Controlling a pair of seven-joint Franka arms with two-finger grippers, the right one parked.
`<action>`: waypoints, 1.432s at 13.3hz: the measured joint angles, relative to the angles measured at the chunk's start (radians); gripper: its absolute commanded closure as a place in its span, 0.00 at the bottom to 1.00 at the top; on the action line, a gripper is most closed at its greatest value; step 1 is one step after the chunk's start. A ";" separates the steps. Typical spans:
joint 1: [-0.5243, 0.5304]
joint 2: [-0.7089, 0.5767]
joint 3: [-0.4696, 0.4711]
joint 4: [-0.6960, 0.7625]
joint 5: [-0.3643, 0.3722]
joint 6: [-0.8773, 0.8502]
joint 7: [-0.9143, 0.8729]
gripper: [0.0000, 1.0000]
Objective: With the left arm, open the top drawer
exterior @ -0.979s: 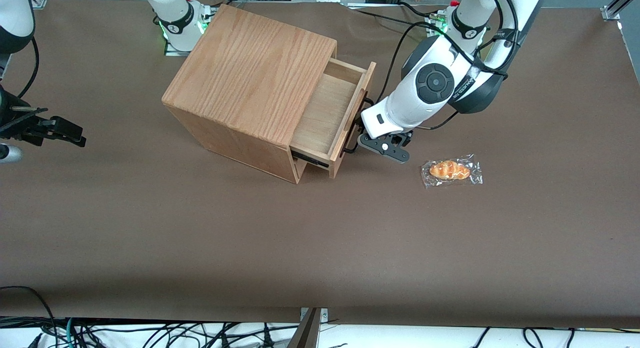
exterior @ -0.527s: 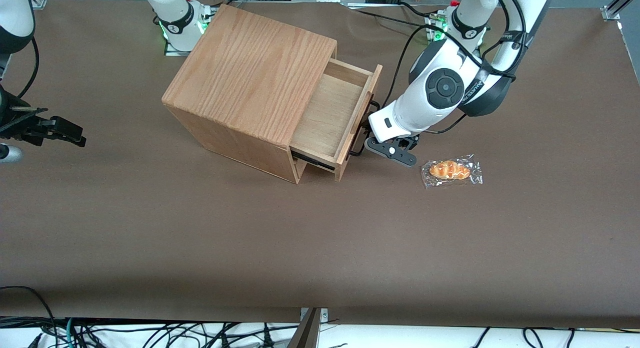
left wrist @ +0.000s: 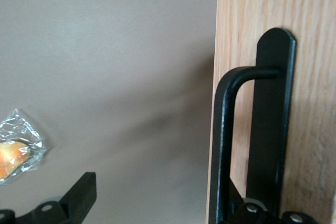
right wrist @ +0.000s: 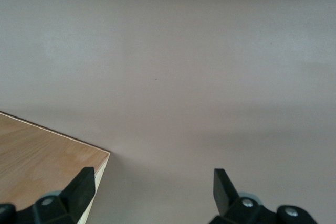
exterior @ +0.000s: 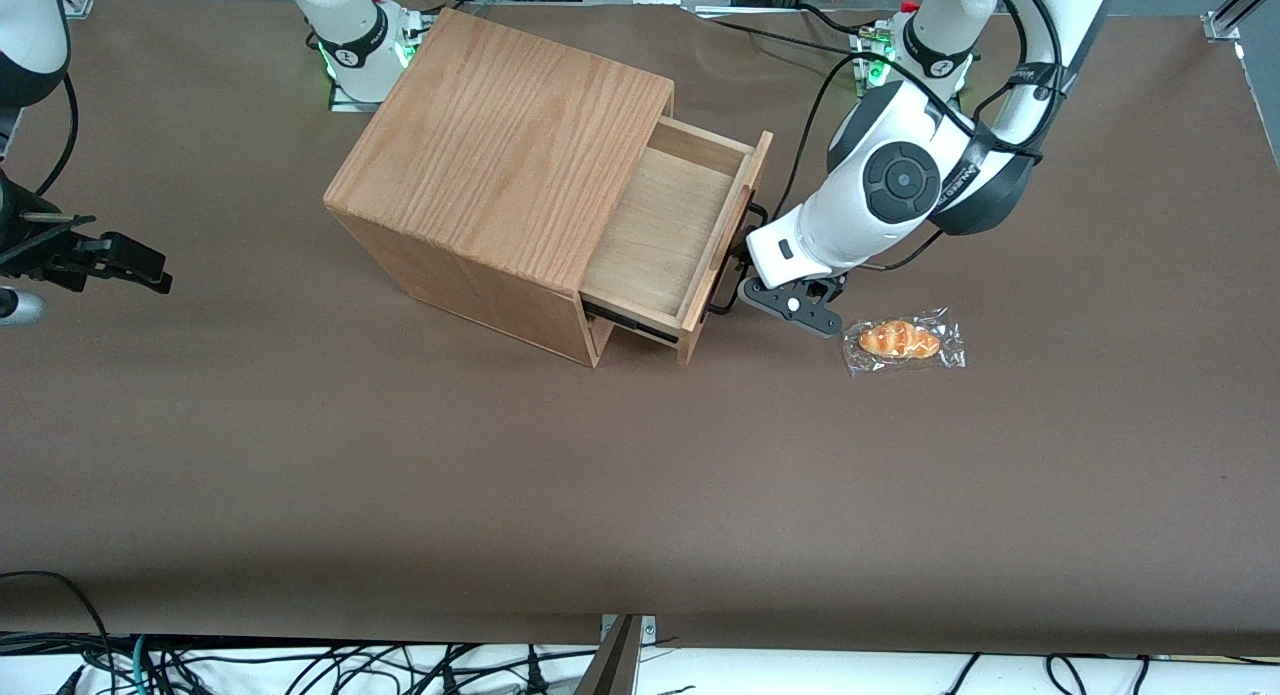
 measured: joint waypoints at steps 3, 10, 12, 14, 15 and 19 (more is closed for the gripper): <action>0.014 -0.001 0.003 -0.001 0.000 -0.005 0.019 0.00; 0.023 -0.006 0.027 -0.001 0.000 -0.011 0.055 0.00; 0.028 -0.007 0.030 -0.001 0.000 -0.013 0.061 0.00; 0.031 -0.009 0.030 -0.001 0.000 -0.018 0.064 0.00; 0.033 -0.010 0.031 -0.001 0.000 -0.023 0.064 0.00; 0.034 -0.013 0.039 -0.001 -0.006 -0.037 0.066 0.00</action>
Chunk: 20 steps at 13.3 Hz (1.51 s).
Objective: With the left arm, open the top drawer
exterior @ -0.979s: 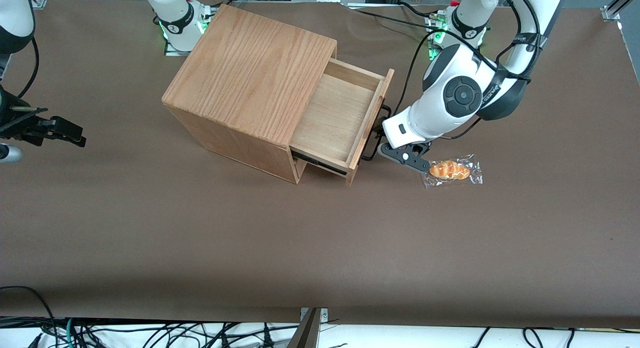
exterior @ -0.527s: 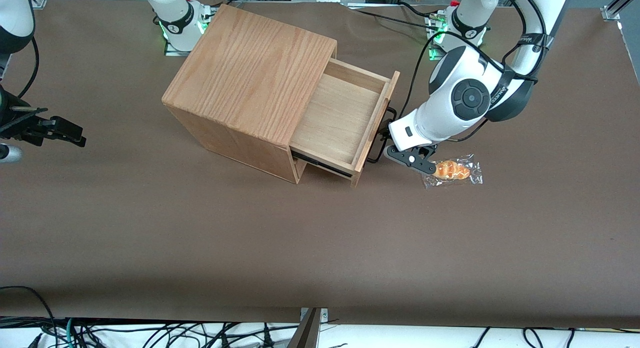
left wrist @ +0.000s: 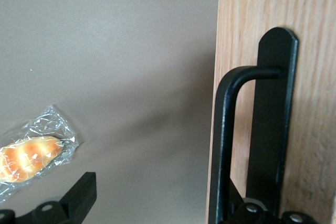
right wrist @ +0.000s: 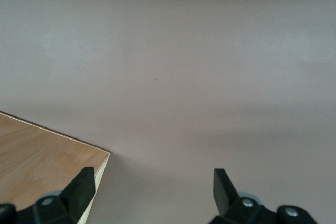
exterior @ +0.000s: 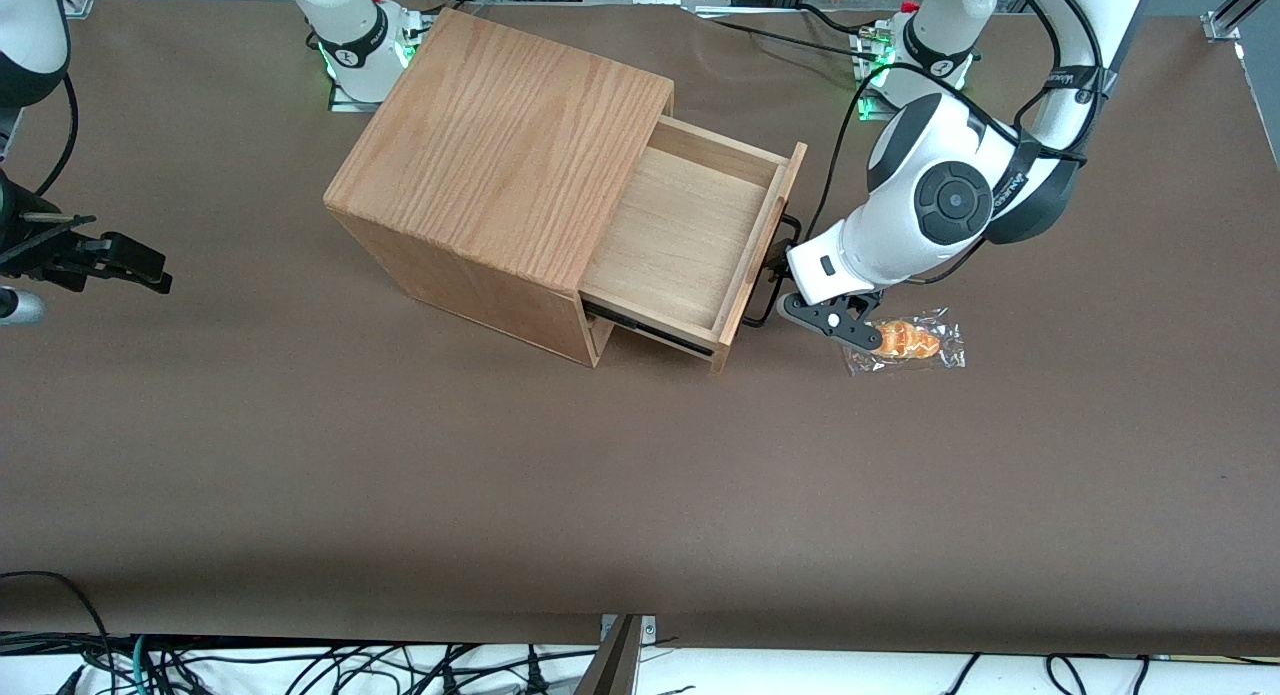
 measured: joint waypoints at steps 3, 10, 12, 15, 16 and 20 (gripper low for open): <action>0.001 -0.001 0.002 0.000 -0.006 -0.010 0.000 0.00; 0.001 -0.002 0.004 0.001 -0.023 -0.024 0.002 0.00; 0.000 -0.002 0.005 0.008 -0.024 -0.038 0.003 0.00; -0.001 -0.017 0.004 0.047 -0.034 -0.102 0.029 0.00; -0.002 -0.025 0.004 0.053 -0.036 -0.113 0.031 0.00; -0.002 -0.041 0.006 0.110 -0.037 -0.190 0.032 0.00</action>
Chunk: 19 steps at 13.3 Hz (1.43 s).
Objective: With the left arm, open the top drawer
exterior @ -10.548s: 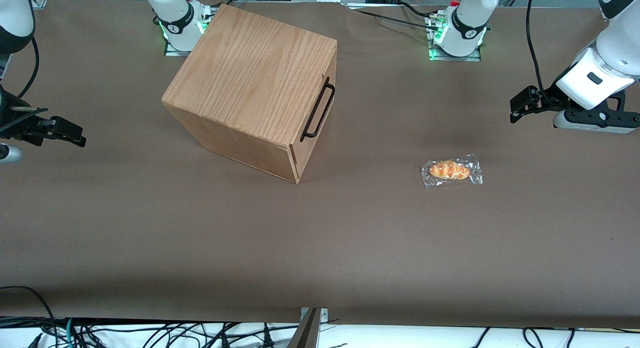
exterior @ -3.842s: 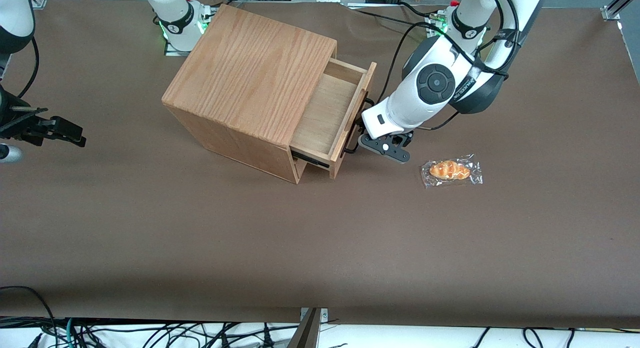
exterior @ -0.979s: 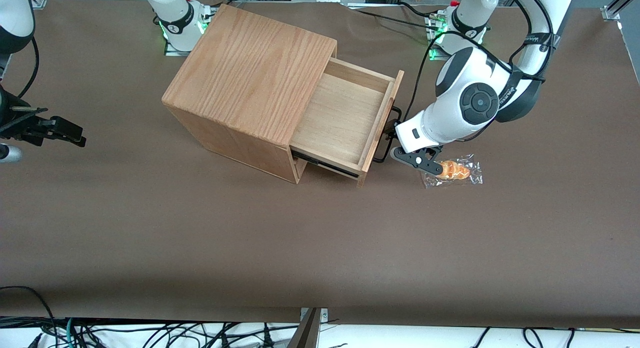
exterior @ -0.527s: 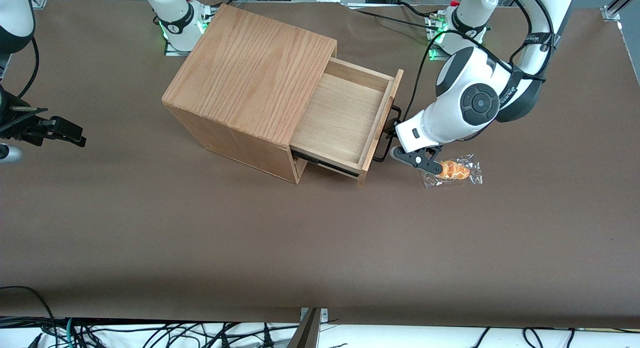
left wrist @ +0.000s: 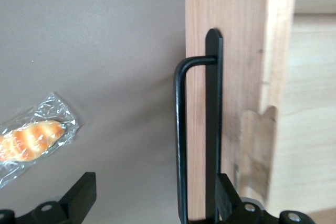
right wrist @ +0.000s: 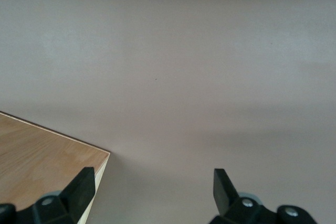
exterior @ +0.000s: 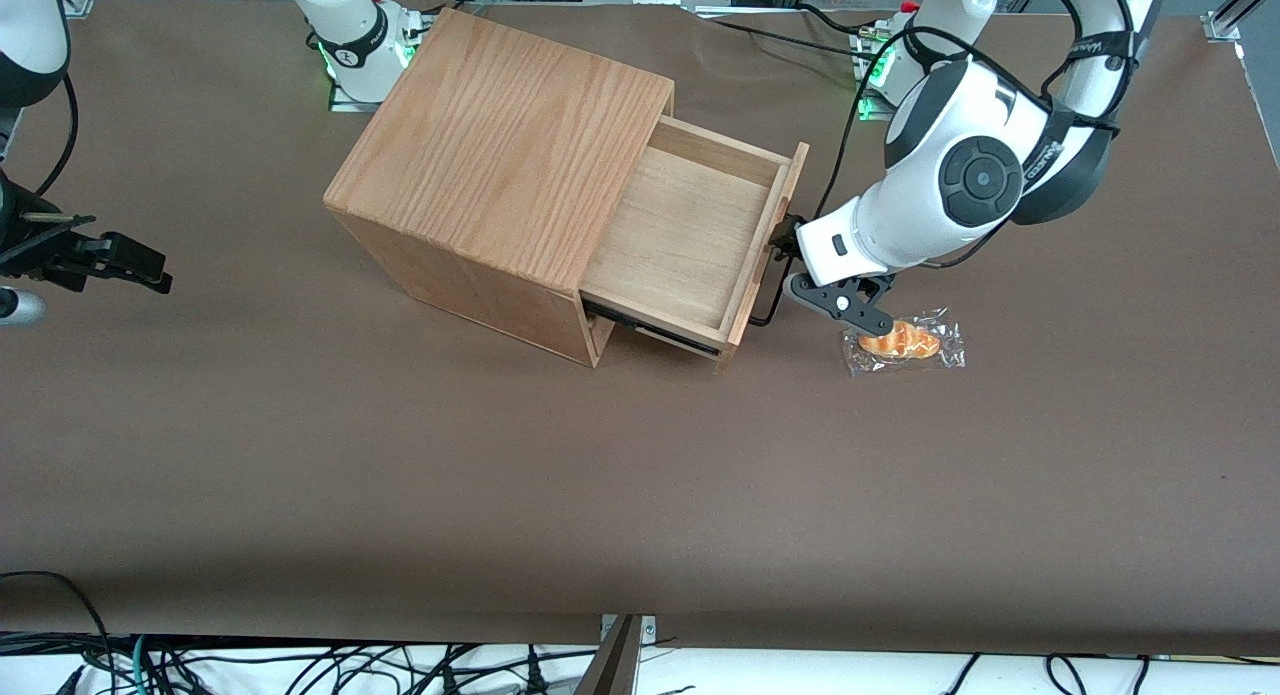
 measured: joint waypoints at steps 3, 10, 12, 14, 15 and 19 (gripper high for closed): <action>0.000 -0.063 0.046 0.057 0.000 -0.081 0.000 0.00; 0.006 -0.200 0.236 0.050 0.123 -0.095 0.008 0.00; 0.036 -0.228 0.241 0.043 0.139 -0.095 -0.005 0.00; 0.056 -0.253 0.278 0.041 0.138 -0.092 -0.011 0.00; 0.061 -0.260 0.295 0.039 0.137 -0.088 -0.011 0.00; 0.061 -0.275 0.299 -0.018 0.135 -0.053 -0.041 0.00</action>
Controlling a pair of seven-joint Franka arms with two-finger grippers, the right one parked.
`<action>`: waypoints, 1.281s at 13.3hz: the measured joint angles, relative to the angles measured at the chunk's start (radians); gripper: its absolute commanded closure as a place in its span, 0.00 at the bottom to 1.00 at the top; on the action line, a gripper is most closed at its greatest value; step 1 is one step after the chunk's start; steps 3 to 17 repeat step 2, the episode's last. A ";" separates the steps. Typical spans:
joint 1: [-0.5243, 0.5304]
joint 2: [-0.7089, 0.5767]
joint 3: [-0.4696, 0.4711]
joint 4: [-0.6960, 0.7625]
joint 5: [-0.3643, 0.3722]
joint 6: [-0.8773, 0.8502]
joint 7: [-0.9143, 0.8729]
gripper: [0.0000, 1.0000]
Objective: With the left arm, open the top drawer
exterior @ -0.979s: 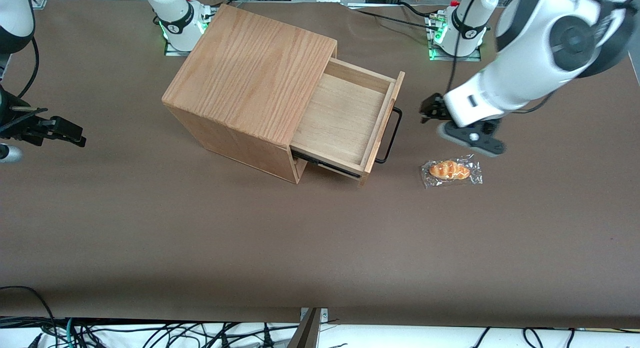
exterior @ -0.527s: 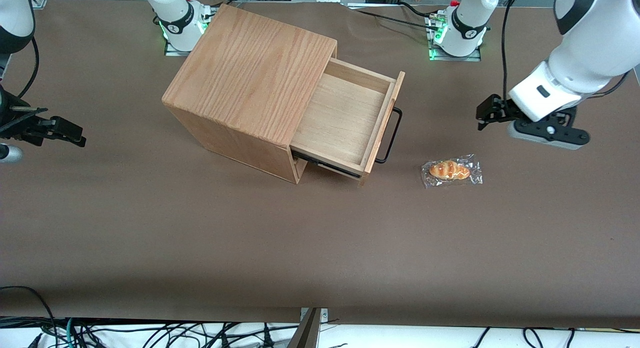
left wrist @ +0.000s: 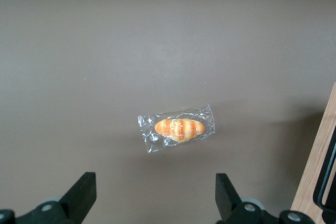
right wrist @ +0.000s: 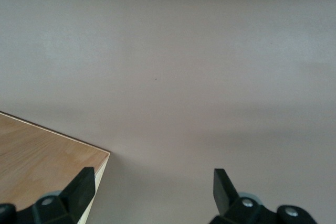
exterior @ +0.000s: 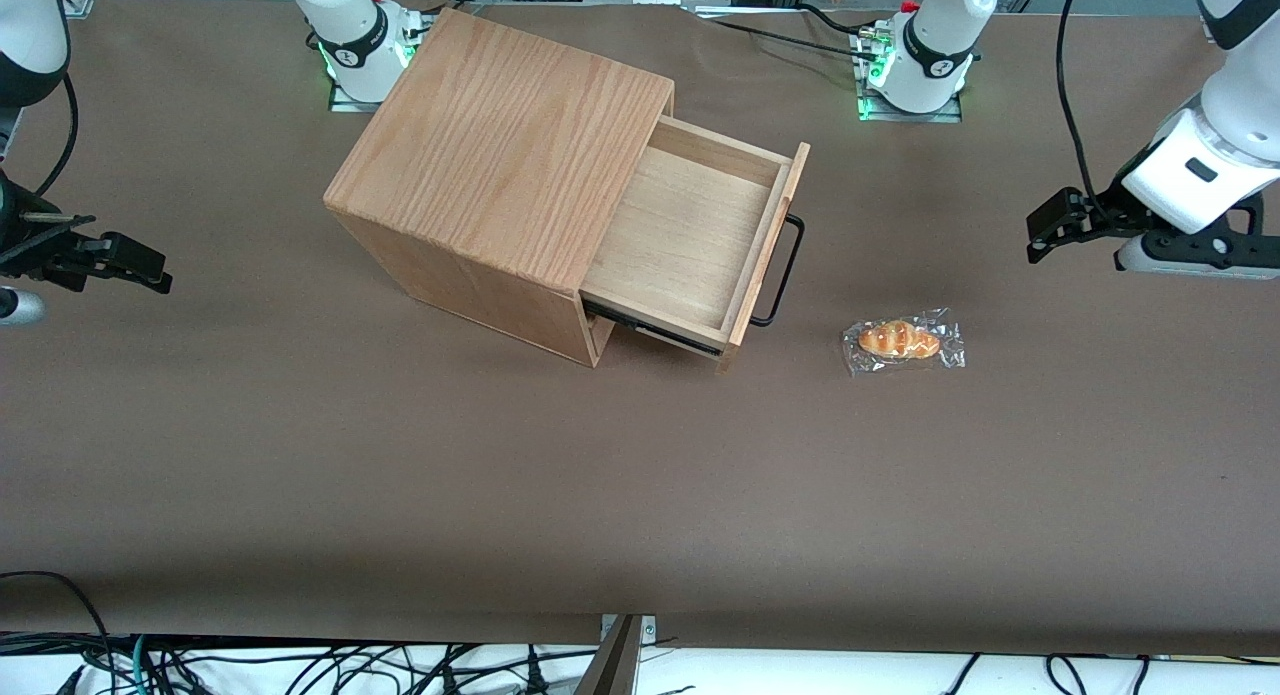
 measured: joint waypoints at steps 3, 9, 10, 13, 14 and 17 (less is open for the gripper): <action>-0.006 -0.004 -0.003 -0.015 0.000 0.005 -0.010 0.00; -0.006 -0.004 -0.003 -0.015 0.000 0.005 -0.010 0.00; -0.006 -0.004 -0.003 -0.015 0.000 0.005 -0.010 0.00; -0.006 -0.004 -0.003 -0.015 0.000 0.005 -0.010 0.00; -0.006 -0.004 -0.003 -0.015 0.000 0.005 -0.010 0.00; -0.006 -0.004 -0.003 -0.015 0.000 0.005 -0.010 0.00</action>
